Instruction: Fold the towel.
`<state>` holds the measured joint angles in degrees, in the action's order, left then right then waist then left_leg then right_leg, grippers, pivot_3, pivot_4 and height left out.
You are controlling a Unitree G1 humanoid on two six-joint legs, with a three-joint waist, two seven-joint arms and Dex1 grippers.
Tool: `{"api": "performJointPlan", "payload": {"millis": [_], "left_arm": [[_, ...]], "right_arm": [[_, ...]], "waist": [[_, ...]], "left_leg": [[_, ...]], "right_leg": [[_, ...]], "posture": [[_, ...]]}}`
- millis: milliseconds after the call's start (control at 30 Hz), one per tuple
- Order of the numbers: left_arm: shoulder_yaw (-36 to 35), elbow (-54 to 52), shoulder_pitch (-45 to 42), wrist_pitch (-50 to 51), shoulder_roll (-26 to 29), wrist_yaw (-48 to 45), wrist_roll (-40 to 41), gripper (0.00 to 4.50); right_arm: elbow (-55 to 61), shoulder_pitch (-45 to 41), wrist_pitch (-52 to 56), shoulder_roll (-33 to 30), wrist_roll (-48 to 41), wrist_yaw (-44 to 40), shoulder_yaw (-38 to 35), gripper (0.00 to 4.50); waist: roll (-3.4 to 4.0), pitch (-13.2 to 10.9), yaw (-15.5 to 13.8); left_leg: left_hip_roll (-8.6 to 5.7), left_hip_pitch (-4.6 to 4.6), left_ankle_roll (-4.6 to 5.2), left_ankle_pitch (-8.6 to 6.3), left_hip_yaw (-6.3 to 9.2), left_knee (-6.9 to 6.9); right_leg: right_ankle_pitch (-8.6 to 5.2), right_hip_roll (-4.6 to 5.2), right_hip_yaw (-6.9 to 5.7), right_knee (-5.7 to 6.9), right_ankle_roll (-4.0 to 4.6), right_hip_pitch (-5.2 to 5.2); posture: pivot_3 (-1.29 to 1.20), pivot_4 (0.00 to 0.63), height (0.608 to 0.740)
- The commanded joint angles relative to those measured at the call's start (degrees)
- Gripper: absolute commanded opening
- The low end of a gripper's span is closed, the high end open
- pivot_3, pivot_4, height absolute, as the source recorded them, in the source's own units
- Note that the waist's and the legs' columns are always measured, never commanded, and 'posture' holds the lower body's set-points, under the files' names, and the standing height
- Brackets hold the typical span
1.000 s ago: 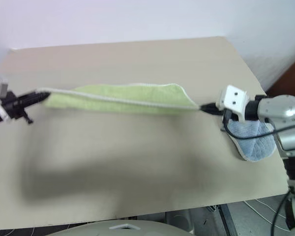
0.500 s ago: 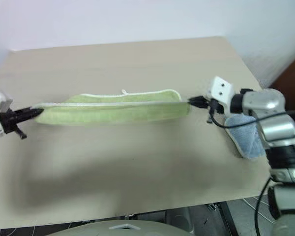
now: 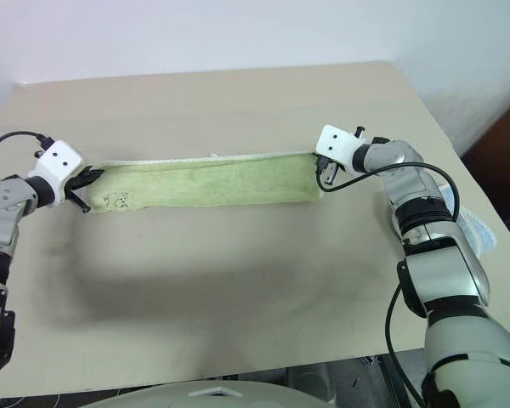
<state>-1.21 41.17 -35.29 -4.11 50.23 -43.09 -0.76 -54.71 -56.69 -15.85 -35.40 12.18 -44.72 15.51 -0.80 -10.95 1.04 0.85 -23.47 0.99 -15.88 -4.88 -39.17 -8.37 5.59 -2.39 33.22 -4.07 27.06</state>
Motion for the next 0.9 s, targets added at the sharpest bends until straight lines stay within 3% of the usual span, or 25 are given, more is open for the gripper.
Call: {"api": "performJointPlan", "payload": {"millis": [33,367,400,500,667,800,900], "left_arm": [[-1.78,1.02,-1.84,-1.4,0.19,0.34,0.64,1.32],[-6.27,-0.97,0.46,0.51,-0.59,1.86,4.47,4.5],[-7.41,-2.48,1.4,0.09,-0.6,1.99,5.4,4.5],[-11.01,-5.84,3.32,4.12,-0.32,5.23,7.11,4.5],[-15.24,-11.42,6.7,4.3,-1.14,8.8,8.87,4.5],[-16.69,-17.42,8.54,3.76,-2.99,8.01,11.6,4.5],[-15.15,-22.7,10.41,4.56,-4.06,4.03,13.5,4.5]], "right_arm": [[0.0,-0.64,-1.88,-1.43,-0.25,-0.53,-1.67,0.65],[8.8,5.7,-1.75,-6.25,-1.54,4.27,-6.93,3.9],[10.94,6.88,0.14,-6.77,-2.93,3.99,-8.38,4.18],[20.8,12.07,11.85,-7.04,-10.98,2.59,-15.63,4.18],[45.35,24.39,43.81,-2.98,-29.89,1.47,-24.93,4.5],[58.46,28.9,72.86,6.71,-47.47,12.06,-34.62,4.5],[61.55,28.65,86.55,15.72,-53.73,23.06,-42.26,4.5]], "waist": [[0.0,0.0,0.04],[0.0,0.0,-0.03],[0.0,0.0,-0.04],[-0.02,0.01,-0.08],[-0.04,0.03,-0.28],[-0.09,0.06,-0.3],[-0.12,0.08,-0.28]], "left_leg": [[0.0,0.0,0.0,0.0,0.0,0.0],[0.03,0.1,0.0,0.0,0.01,-0.01],[0.04,0.1,0.0,0.0,0.02,-0.01],[0.11,0.09,0.0,0.0,0.04,-0.01],[0.17,0.22,0.0,0.0,0.13,-0.01],[0.22,0.37,0.0,-0.01,0.33,-0.03],[0.22,0.4,-0.02,0.0,0.31,-0.08]], "right_leg": [[0.0,0.0,0.0,0.01,0.0,0.0],[0.01,0.01,0.0,0.04,-0.02,-0.08],[0.01,0.01,0.0,0.03,-0.02,-0.08],[0.01,0.01,0.0,0.03,-0.03,-0.08],[0.02,0.02,-0.02,0.03,-0.04,-0.24],[0.02,0.06,-0.02,0.01,-0.02,-0.35],[0.09,0.08,-0.02,-0.01,0.12,-0.34]], "posture": [[0.0,0.15,0.728],[0.0,0.15,0.728],[0.0,0.15,0.728],[0.0,0.15,0.728],[0.0,0.15,0.728],[0.0,0.15,0.728],[0.0,0.15,0.728]]}}
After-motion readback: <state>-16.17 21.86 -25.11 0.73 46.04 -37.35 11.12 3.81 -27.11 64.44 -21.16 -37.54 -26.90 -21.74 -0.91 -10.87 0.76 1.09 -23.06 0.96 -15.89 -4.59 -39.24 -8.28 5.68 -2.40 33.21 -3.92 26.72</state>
